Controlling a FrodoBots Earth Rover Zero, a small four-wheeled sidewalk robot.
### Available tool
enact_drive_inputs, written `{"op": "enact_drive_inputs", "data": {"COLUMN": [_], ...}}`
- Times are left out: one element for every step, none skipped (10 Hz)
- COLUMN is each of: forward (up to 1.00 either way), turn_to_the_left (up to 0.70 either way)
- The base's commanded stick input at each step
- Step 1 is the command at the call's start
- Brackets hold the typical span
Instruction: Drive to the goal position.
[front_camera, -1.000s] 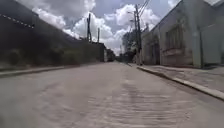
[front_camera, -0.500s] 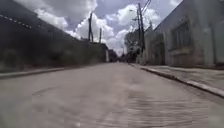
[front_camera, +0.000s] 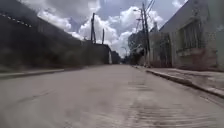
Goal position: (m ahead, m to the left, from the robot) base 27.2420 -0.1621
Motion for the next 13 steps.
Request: {"op": "enact_drive_inputs", "data": {"forward": [1.00,1.00,1.00,1.00,1.00,1.00,1.00,1.00,1.00,1.00,1.00,1.00,1.00], "turn_to_the_left": [0.00,0.00,0.00,0.00,0.00,0.00,0.00,0.00,0.00,0.00,0.00,0.00,0.00]}}
